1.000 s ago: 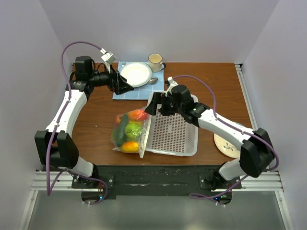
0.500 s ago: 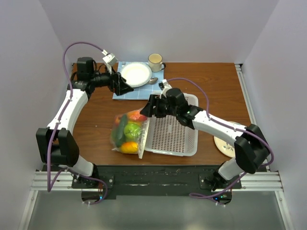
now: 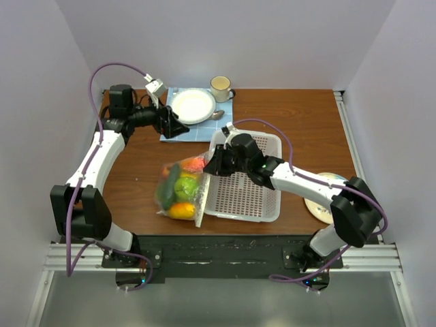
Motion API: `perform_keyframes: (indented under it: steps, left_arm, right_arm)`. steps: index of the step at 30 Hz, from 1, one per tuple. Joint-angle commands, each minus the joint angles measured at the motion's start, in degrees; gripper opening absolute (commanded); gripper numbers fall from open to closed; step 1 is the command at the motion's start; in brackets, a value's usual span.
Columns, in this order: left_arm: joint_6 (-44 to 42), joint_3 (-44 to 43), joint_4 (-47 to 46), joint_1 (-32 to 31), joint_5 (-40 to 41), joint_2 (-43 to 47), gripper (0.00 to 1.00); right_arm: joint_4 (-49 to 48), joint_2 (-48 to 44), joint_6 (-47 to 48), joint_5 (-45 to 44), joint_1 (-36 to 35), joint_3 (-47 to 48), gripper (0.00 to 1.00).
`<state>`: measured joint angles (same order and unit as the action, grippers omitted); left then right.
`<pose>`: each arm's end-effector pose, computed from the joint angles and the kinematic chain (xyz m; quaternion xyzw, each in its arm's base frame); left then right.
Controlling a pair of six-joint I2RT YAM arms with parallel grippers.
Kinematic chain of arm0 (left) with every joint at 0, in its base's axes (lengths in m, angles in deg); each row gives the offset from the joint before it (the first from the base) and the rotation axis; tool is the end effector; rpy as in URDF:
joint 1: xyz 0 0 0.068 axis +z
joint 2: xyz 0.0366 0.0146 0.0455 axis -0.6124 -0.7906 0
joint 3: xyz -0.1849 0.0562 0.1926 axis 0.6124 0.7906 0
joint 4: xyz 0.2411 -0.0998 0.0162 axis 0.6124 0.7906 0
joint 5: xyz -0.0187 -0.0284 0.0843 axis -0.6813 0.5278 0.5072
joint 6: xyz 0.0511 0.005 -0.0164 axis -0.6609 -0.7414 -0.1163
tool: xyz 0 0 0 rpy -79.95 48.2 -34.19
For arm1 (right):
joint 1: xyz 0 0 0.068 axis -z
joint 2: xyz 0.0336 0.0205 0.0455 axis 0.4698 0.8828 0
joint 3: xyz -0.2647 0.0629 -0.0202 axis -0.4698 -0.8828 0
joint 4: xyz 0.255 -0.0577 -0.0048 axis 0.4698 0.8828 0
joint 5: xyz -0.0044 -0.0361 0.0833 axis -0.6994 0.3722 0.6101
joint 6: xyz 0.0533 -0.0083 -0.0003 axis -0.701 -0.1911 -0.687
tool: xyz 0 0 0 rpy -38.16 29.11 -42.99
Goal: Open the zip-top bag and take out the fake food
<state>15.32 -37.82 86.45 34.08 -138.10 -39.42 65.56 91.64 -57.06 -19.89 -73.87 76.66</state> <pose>0.3348 -0.0510 0.3413 0.2807 0.7451 -0.4068 0.4478 0.2365 0.2524 0.2559 -0.0736 0.8525 0.4089 0.3171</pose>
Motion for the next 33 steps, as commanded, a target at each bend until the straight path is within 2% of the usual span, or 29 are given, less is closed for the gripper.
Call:
perform_keyframes:
  steps: [1, 3, 6, 7, 8, 10, 11, 15, 20, 22, 24, 27, 29, 33]
  left_arm:
    - [-0.64, 3.19, -3.56, -0.53, -5.91, 2.58, 1.00]
    - [-0.47, 5.64, -7.07, -0.54, -9.43, 3.46, 1.00]
    - [2.17, 7.32, -13.92, -0.54, -18.83, 3.82, 1.00]
    - [4.70, 7.68, -15.94, -0.36, -25.20, 3.73, 1.00]
    - [9.77, 8.03, -23.36, -0.27, -28.05, 3.21, 1.00]
    - [14.89, 8.82, -31.56, -0.27, -33.67, 2.42, 1.00]
    - [16.83, 8.74, -32.39, -0.27, -34.75, 1.80, 1.00]
    - [15.53, 8.47, -32.40, 0.52, -37.83, 1.01, 1.00]
    - [8.25, 6.37, -23.89, 1.57, -41.61, -0.05, 1.00]
    - [7.62, 6.53, -23.25, 3.67, -41.79, -0.40, 1.00]
    - [7.71, 8.38, -24.92, 7.18, -41.79, -0.14, 1.00]
    - [10.86, 11.89, -32.46, 12.72, -41.79, 0.39, 1.00]
    - [18.15, 15.22, -41.16, 12.65, -41.88, 0.39, 1.00]
    - [19.58, 18.22, -44.52, 8.62, -41.79, 1.79, 1.00]
  right_arm:
    - [1.51, -2.08, 3.82, -1.98, -0.21, 6.39, 0.11]
    - [5.46, -0.59, 6.81, -0.40, -0.21, 11.04, 0.09]
    - [9.86, 1.87, 11.99, 3.36, -0.30, 17.37, 0.07]
    - [11.00, 2.40, 13.48, 4.08, -0.30, 20.26, 0.06]
    - [13.53, 3.02, 16.63, 4.43, -0.30, 21.59, 0.06]
    - [15.40, 3.81, 19.46, 6.27, -0.30, 24.32, 0.05]
    - [16.36, 3.90, 21.39, 6.80, -0.30, 24.85, 0.05]
    - [18.13, 5.04, 23.08, 9.62, -0.38, 26.44, 0.05]
    - [17.86, 5.66, 22.82, 11.29, -0.39, 26.17, 0.05]
    - [18.30, 5.75, 23.17, 11.73, -0.30, 27.05, 0.04]
    - [19.27, 5.92, 23.96, 13.22, -0.30, 28.11, 0.04]
    - [21.03, 6.53, 24.49, 15.06, -0.47, 30.30, 0.03]
    - [21.55, 6.97, 24.75, 16.30, -0.47, 31.53, 0.02]
    - [23.66, 8.99, 25.71, 17.88, -1.09, 35.13, 0.02]
